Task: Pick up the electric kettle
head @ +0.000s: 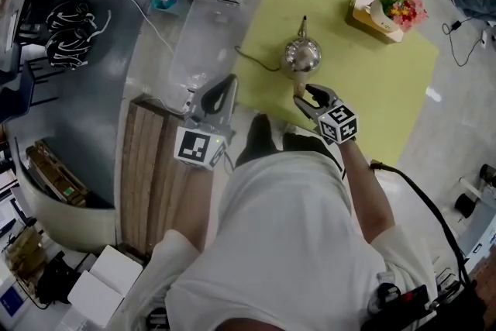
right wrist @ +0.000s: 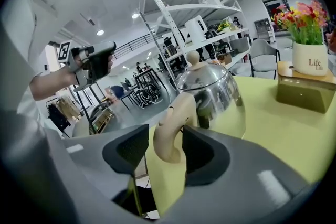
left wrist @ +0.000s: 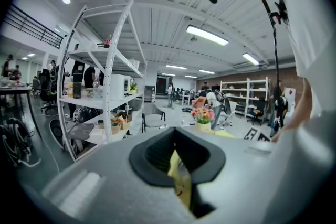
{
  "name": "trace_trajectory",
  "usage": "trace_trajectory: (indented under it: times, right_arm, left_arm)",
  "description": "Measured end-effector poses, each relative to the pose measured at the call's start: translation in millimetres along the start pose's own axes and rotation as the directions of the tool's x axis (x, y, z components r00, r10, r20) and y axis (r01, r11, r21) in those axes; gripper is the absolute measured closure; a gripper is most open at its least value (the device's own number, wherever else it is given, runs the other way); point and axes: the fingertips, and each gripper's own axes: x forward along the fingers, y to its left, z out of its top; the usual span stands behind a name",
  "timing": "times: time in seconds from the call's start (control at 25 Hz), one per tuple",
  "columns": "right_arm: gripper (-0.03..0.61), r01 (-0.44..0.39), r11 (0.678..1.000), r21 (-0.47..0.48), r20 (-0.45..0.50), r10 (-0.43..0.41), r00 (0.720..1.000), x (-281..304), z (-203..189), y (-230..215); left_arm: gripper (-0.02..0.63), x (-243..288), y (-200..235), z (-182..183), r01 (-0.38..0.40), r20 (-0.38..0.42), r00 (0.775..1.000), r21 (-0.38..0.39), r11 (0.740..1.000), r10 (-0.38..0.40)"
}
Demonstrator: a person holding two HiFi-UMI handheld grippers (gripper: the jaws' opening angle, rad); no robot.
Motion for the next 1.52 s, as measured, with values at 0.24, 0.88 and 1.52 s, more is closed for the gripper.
trace_trajectory:
  times: [0.24, 0.88, 1.52]
  right_arm:
    - [0.363, -0.047, 0.999, 0.016, -0.012, 0.047, 0.999, 8, -4, 0]
    - [0.364, -0.177, 0.983, 0.05, -0.036, 0.179, 0.983, 35, -10, 4]
    - [0.433, -0.24, 0.97, 0.036, -0.033, 0.241, 0.97, 44, -9, 13]
  left_arm:
    - [0.61, 5, -3, -3, 0.0, -0.007, 1.0, -0.01, 1.0, 0.0]
    - [0.611, 8, -4, -15, -0.017, -0.03, 0.999, -0.021, 1.0, 0.017]
    - [0.611, 9, -7, -23, -0.009, -0.043, 0.999, -0.029, 1.0, 0.008]
